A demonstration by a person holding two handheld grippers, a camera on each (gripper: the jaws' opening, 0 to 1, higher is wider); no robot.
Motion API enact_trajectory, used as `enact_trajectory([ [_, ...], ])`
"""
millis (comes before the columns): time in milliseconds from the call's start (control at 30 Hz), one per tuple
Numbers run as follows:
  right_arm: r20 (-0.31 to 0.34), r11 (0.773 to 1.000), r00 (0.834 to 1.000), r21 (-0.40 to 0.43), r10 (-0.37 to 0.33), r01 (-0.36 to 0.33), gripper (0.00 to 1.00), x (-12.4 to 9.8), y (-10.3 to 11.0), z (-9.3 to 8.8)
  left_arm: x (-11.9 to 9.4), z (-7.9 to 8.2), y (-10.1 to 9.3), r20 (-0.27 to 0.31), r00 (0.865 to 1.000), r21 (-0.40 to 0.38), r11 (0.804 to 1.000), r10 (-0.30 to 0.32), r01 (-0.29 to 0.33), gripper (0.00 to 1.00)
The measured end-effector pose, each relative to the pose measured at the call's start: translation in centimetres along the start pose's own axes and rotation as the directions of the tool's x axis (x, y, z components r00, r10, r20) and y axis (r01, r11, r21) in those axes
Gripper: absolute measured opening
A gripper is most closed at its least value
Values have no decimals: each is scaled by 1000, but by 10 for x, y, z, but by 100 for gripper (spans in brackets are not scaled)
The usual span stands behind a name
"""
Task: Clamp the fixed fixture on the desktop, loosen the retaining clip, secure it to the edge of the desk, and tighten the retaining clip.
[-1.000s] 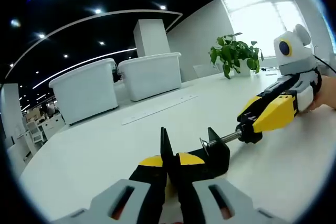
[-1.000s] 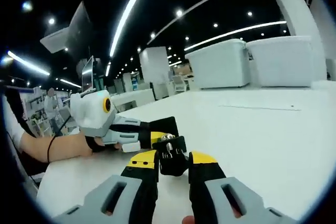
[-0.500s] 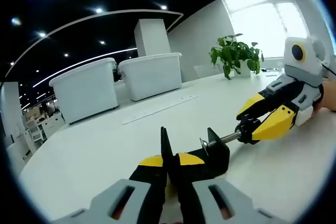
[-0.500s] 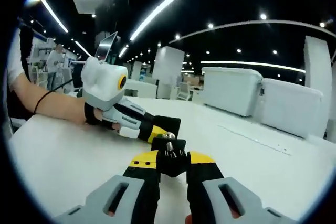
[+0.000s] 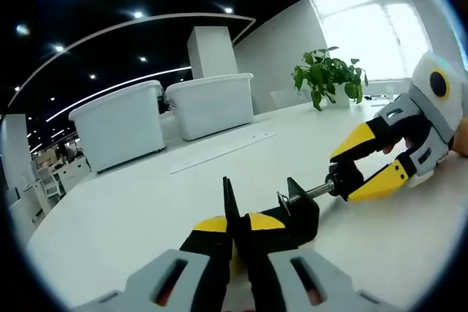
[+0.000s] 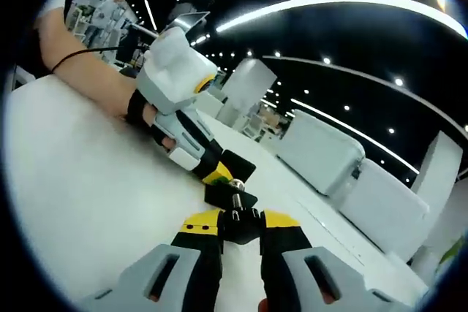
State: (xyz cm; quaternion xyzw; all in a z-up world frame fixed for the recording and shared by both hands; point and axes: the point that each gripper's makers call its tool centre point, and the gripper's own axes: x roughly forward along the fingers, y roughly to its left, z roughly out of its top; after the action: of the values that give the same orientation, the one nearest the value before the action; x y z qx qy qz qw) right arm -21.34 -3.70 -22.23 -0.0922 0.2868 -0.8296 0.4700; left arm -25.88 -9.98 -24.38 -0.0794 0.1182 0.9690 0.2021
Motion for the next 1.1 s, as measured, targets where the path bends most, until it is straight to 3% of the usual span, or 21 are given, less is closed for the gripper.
enact_trajectory([
  [167,-2,1000,1000,26,-1,1,20,0,0,1,0,0,0,-3,1000,-1,1000,3,-3,7],
  [233,-2,994,1000,112,-2,2,20,-1,0,2,0,0,0,-2,1000,0,1000,4,-4,7],
  [267,9,977,1000,214,19,-21,23,-3,3,6,1,0,1,-3,1000,0,1000,1,-1,7],
  [367,76,915,997,399,34,-61,32,-3,-4,18,2,0,2,-3,1000,1,1000,-2,2,7],
  [467,45,878,999,478,1,-22,32,-3,-15,11,2,0,2,-2,1000,2,1000,-2,2,7],
  [600,-7,815,999,579,34,-24,30,-4,-12,-3,1,0,1,-2,1000,3,1000,-2,2,7],
  [767,43,734,998,675,54,-68,26,-7,-13,5,1,0,1,-1,1000,3,1000,-2,2,7],
  [867,2,750,999,660,50,-39,26,-5,-12,-3,1,0,0,-1,1000,3,1000,-2,2,7],
  [900,-18,772,999,635,51,-28,26,-4,-10,-6,0,0,0,-1,1000,3,1000,-2,2,7],
  [967,-54,775,996,631,71,-21,26,-3,-3,-12,0,0,0,-1,1000,3,1000,-3,3,7],
  [1100,-56,792,996,610,70,-22,26,-3,0,-12,0,0,0,-1,1000,2,1000,-3,3,7],
])
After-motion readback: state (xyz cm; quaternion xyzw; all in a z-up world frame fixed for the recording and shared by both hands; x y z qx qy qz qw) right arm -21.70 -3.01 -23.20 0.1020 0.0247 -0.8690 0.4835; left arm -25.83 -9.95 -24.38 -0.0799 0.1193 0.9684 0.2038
